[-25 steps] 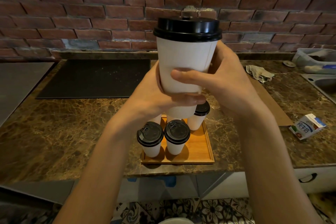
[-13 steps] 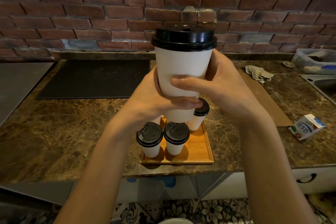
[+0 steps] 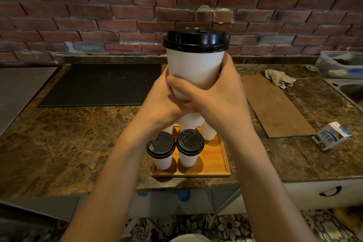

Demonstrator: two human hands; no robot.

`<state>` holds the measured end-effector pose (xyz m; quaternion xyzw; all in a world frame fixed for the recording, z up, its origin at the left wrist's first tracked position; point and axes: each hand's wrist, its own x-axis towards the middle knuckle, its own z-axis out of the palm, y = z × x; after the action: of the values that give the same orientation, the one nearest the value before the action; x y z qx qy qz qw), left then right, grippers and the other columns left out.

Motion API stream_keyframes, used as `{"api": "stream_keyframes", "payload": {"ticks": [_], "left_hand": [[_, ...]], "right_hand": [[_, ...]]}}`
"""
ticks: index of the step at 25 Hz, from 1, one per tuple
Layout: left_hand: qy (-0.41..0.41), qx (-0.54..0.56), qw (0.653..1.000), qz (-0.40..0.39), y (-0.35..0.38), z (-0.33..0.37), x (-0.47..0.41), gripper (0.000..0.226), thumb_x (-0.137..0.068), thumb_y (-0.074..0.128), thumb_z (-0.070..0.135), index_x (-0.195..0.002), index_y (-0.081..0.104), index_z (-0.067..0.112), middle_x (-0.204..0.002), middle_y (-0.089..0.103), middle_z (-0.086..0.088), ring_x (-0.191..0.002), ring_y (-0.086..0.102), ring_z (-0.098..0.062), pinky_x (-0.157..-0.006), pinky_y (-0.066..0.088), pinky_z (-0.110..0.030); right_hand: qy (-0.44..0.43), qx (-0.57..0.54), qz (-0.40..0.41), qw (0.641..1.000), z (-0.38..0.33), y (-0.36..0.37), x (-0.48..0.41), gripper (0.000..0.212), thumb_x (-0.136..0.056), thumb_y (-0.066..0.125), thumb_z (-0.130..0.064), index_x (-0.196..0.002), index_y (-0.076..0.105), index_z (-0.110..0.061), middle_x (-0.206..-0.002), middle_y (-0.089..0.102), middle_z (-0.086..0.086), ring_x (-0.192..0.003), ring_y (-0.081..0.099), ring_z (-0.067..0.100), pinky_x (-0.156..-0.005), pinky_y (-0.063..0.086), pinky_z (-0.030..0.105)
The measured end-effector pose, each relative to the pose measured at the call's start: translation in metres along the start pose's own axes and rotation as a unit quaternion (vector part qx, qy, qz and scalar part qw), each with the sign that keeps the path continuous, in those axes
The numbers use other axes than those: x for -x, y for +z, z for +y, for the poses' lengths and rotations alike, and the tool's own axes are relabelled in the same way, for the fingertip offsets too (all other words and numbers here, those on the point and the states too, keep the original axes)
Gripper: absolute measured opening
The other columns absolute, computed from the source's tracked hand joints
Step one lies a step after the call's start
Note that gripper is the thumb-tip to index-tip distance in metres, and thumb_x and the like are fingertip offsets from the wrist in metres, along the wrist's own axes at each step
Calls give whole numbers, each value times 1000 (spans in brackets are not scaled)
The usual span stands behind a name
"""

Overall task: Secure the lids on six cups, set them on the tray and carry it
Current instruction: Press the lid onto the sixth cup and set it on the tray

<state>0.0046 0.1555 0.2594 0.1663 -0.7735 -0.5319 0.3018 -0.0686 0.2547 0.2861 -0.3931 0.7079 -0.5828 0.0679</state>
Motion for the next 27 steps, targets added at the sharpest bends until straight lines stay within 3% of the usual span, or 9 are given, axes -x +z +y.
{"api": "stream_keyframes", "payload": {"ticks": [3, 6, 9, 12, 17, 22, 27], "left_hand": [[6, -1, 1000, -10, -1, 3, 0, 71, -66, 80, 8, -130, 48, 12, -104, 59, 15, -91, 56, 20, -69, 44, 0], [10, 22, 999, -24, -6, 4, -2, 72, -63, 82, 6, -120, 47, 31, -107, 60, 16, -98, 57, 15, -70, 46, -2], [11, 49, 998, -46, -13, 6, 0, 66, -59, 86, 22, -108, 47, 44, -100, 65, 22, -96, 60, 11, -69, 48, -4], [16, 70, 994, -87, -15, 9, 4, 64, -59, 85, 24, -109, 48, 42, -98, 65, 30, -95, 61, 9, -68, 49, -6], [1, 108, 982, -154, -22, 5, 7, 65, -65, 77, 20, -121, 48, 32, -106, 66, 21, -102, 62, -1, -74, 51, -12], [2, 120, 981, -154, -19, 5, 7, 66, -64, 77, 22, -123, 50, 29, -111, 66, 14, -107, 62, -9, -78, 52, -17], [15, 112, 986, -126, -17, 7, 5, 58, -64, 78, 23, -115, 53, 37, -107, 67, 19, -103, 63, -3, -76, 52, -14]], "right_hand": [[1, -9, -6, 1000, -3, -4, -3, 84, -64, 85, -47, -134, 46, -24, -118, 58, -14, -110, 56, 2, -90, 55, 31], [-9, -25, -23, 999, -7, -14, -9, 77, -66, 86, -43, -131, 50, -23, -117, 61, -11, -108, 58, 2, -88, 56, 33], [-16, -52, -54, 997, -8, -23, -13, 71, -69, 86, -37, -129, 52, -21, -116, 64, -8, -105, 62, 4, -85, 58, 30], [-18, -95, -115, 989, -6, -31, -17, 65, -71, 85, -32, -127, 55, -19, -113, 66, -7, -104, 64, 6, -83, 58, 28], [-7, -159, -187, 969, 2, -38, -17, 59, -67, 82, -26, -120, 58, -19, -110, 70, -4, -105, 67, 13, -82, 55, 27], [-3, -138, -188, 972, 3, -40, -16, 57, -68, 81, -26, -119, 57, -22, -107, 70, -7, -103, 67, 8, -80, 55, 22], [-9, -106, -162, 981, -5, -39, -16, 63, -69, 84, -31, -123, 55, -20, -109, 68, -8, -101, 66, 4, -78, 55, 19]]}}
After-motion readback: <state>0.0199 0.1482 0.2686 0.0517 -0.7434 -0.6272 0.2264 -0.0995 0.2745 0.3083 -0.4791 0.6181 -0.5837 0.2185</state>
